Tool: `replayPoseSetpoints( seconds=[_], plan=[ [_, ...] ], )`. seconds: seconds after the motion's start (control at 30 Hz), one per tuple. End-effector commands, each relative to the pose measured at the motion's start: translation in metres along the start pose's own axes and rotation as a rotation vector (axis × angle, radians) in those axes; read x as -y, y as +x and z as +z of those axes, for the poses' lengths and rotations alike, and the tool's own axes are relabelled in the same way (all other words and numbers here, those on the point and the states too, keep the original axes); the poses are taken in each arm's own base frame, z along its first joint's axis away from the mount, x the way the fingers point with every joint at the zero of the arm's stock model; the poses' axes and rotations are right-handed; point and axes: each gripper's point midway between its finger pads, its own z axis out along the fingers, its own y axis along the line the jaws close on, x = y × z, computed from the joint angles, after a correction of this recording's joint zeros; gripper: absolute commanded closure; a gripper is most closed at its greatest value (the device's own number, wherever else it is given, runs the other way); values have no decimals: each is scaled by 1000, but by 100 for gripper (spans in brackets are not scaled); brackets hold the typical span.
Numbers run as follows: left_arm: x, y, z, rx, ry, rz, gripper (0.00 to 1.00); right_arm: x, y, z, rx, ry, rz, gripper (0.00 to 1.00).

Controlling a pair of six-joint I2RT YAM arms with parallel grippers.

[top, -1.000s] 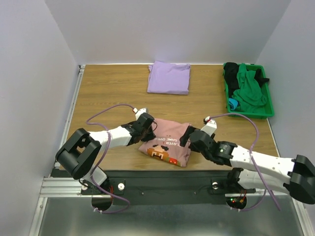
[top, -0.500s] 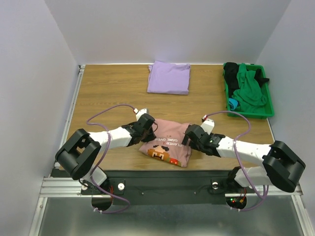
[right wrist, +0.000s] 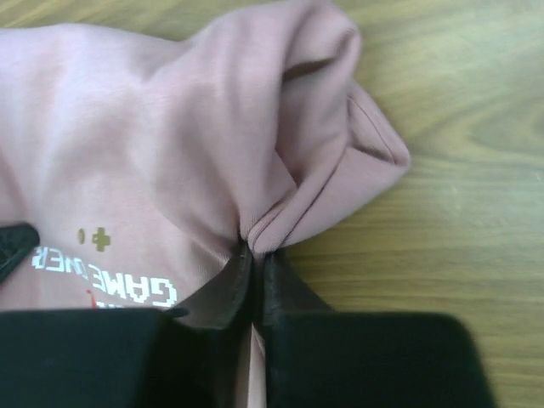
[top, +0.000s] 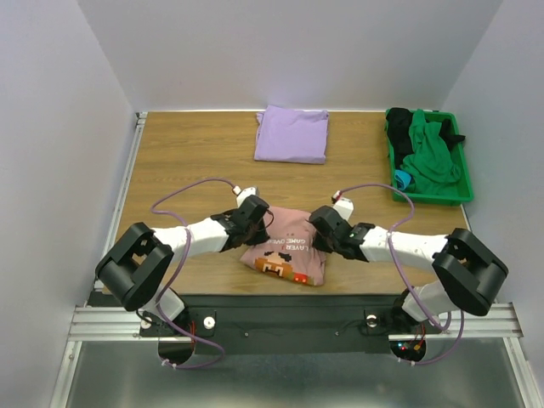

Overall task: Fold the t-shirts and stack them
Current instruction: Neatly place the folded tshirt to the corner

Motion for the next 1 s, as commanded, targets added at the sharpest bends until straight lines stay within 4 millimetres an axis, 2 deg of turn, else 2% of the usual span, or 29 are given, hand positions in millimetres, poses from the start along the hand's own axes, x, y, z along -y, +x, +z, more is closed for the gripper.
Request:
replayPoseSetpoints(
  seconds=[0.0, 0.1, 0.13, 0.17, 0.27, 0.33, 0.37, 0.4, 0.47, 0.5, 0.53, 0.57, 0.6, 0.63, 0.67, 0.7, 0.73, 0.77, 0.8, 0.83, 0.87, 0.9, 0.93, 0.97],
  plan=[
    [16, -22, -13, 35, -2, 52, 100, -47, -45, -8, 102, -110, -19, 100],
    [28, -50, -21, 110, -21, 65, 100, -51, -79, -12, 202, -87, -43, 100],
    [30, -57, -22, 124, -30, 65, 100, -61, -95, -17, 238, -99, -53, 100],
    [37, -72, -27, 155, -44, 68, 100, -62, -105, -19, 266, -90, -74, 100],
    [50, -95, -33, 200, -45, 85, 100, -76, -138, -28, 333, -98, -80, 100],
    [70, -126, -43, 260, -15, 77, 100, -83, -157, -32, 362, -105, -105, 100],
    [74, -135, -42, 274, -15, 82, 100, -88, -177, -34, 390, -104, -96, 100],
    [85, -159, -51, 325, -4, 91, 100, -88, -184, -30, 398, -89, -121, 100],
    [91, -178, -50, 350, -19, 104, 100, -86, -207, -29, 424, -78, -112, 100],
    [101, -199, -59, 388, -10, 99, 100, -94, -221, -31, 439, -95, -110, 100],
    [99, -211, -59, 403, -20, 110, 100, -94, -232, -32, 453, -91, -125, 100],
    [100, -219, -52, 405, -29, 119, 100, -89, -241, -21, 452, -68, -126, 100],
    [111, -237, -59, 441, 3, 116, 100, -95, -260, -27, 484, -75, -113, 100],
    [113, -247, -58, 453, 8, 134, 100, -96, -269, -25, 491, -73, -123, 100],
    [111, -261, -58, 471, 6, 133, 100, -89, -281, -20, 498, -57, -116, 100],
    [121, -275, -55, 483, 33, 140, 100, -96, -294, -16, 503, -72, -122, 100],
    [122, -286, -54, 493, 36, 168, 100, -95, -300, -10, 502, -71, -121, 100],
    [117, -293, -38, 481, 18, 170, 100, -90, -315, -7, 513, -65, -112, 100],
    [126, -312, -47, 517, 38, 168, 100, -89, -316, 9, 492, -58, -121, 100],
    [122, -315, -31, 504, 20, 182, 100, -90, -337, 5, 525, -61, -113, 100],
    [127, -335, -37, 537, 40, 176, 100, -89, -335, 23, 499, -55, -133, 100],
    [128, -341, -33, 540, 46, 182, 100, -91, -347, 17, 523, -62, -122, 100],
    [128, -347, -29, 546, 52, 188, 100, -97, -356, 25, 524, -77, -131, 100],
    [123, -349, -12, 531, 42, 191, 100, -95, -362, 33, 522, -75, -132, 100]
  ],
)
